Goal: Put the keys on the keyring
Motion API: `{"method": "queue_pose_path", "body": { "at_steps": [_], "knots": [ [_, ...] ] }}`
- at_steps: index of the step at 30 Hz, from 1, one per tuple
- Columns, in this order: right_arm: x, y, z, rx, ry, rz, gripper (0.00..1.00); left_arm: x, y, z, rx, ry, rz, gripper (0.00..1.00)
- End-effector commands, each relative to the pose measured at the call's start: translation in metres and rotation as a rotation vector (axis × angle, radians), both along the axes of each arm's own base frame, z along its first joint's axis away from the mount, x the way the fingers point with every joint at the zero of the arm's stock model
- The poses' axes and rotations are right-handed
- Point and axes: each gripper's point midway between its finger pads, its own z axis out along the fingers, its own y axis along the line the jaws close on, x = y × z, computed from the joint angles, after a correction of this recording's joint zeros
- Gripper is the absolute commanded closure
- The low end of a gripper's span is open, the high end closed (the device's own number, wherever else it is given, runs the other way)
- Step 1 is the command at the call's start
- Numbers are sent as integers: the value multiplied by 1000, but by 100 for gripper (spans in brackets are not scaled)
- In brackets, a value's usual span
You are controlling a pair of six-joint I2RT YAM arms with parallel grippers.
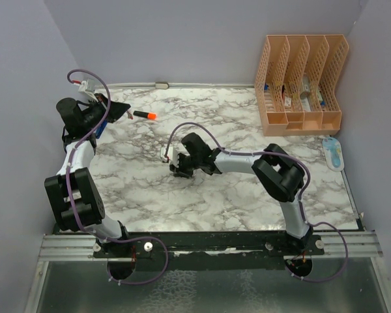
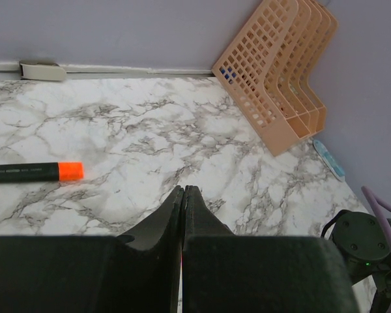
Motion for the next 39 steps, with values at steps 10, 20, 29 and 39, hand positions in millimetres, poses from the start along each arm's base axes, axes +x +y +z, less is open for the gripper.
{"method": "queue_pose_path", "body": {
  "at_steps": [10, 20, 29, 39],
  "knots": [
    [-17, -10, 14, 23, 22, 10, 77, -3, -1, -2, -12, -6, -29, 100],
    [-18, -14, 17, 22, 16, 0, 83, -3, -1, -5, -25, 4, -32, 100],
    [20, 6, 54, 86, -11, -172, 91, -2, -1, -7, -30, 9, -35, 100],
    [63, 7, 61, 42, 99, -523, 70, -3, -2, -8, -33, 15, -44, 100]
  ]
}}
